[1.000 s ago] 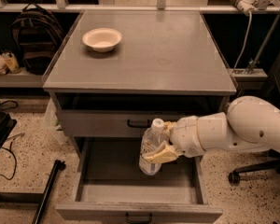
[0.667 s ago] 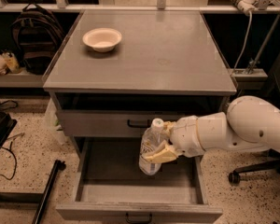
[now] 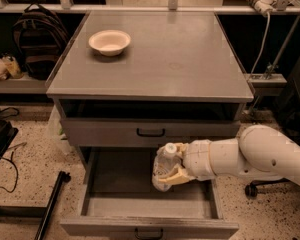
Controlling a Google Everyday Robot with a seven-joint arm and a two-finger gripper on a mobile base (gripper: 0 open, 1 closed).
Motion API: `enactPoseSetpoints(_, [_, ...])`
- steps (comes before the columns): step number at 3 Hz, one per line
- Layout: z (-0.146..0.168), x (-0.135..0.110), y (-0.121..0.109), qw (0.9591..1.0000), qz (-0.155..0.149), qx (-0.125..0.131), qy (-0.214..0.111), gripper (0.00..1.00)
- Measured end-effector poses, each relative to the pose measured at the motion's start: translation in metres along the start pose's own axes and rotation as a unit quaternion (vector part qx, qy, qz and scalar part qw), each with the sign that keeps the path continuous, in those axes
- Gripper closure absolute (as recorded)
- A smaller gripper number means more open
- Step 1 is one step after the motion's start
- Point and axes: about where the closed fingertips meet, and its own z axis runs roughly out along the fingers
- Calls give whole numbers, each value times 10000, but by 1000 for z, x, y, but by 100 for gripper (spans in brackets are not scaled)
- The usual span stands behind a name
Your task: Place blue plastic bottle into middle drawer
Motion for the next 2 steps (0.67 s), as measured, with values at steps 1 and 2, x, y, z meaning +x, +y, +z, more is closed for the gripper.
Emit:
enactPoseSetpoints(1, [20, 37, -9, 9995, -303, 66, -43, 100])
enactPoseSetpoints(2, [48, 85, -16, 9997, -229, -22, -29, 100])
